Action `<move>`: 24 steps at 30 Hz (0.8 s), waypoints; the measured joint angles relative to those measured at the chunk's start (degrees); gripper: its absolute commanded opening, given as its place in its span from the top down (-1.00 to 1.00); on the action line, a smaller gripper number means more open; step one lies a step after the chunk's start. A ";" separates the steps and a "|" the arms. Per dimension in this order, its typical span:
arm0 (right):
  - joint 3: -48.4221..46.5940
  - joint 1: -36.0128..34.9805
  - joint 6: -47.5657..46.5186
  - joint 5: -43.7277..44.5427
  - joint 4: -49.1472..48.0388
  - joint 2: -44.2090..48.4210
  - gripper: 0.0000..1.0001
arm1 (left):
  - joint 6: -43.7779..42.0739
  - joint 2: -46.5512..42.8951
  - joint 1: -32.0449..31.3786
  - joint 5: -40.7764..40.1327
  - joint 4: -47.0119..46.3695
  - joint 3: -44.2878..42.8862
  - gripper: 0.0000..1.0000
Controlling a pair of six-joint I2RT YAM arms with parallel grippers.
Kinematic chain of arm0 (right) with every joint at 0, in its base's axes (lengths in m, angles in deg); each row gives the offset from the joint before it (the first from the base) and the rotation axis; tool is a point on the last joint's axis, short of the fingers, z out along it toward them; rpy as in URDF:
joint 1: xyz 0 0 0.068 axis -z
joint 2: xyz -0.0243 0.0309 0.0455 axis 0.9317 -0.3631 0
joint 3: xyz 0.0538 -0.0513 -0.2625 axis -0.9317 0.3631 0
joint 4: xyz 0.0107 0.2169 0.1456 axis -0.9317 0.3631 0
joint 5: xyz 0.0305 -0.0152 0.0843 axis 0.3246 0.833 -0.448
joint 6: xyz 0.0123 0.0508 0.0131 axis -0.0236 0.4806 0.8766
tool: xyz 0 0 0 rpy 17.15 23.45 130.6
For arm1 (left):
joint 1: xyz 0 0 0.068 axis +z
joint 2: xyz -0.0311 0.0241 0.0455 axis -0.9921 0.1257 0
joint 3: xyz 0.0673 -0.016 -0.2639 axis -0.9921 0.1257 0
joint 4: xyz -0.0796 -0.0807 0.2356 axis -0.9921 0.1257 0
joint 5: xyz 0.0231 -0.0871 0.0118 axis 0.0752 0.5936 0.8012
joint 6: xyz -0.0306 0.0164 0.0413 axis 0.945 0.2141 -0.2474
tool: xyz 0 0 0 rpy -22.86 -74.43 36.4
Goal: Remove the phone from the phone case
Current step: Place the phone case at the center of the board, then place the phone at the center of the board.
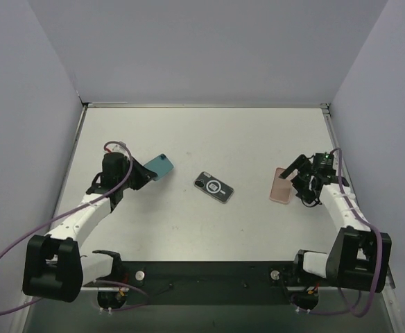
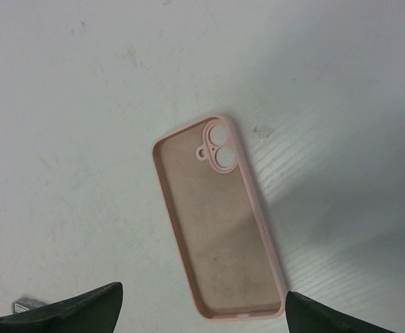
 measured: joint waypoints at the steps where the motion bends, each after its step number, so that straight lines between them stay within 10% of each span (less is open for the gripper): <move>1: 0.00 0.02 -0.26 1.14 0.63 1.27 -0.86 | 0.39 1.05 1.53 1.60 -0.87 0.07 1.00; 10: -2.34 -13.42 -7.93 8.31 5.35 3.56 -0.91 | 1.27 12.20 9.75 10.73 -9.86 -0.31 1.00; 24: -23.89 -31.98 -15.58 -0.31 4.17 -26.51 -1.00 | 5.92 32.63 10.21 21.27 -27.63 -5.90 1.00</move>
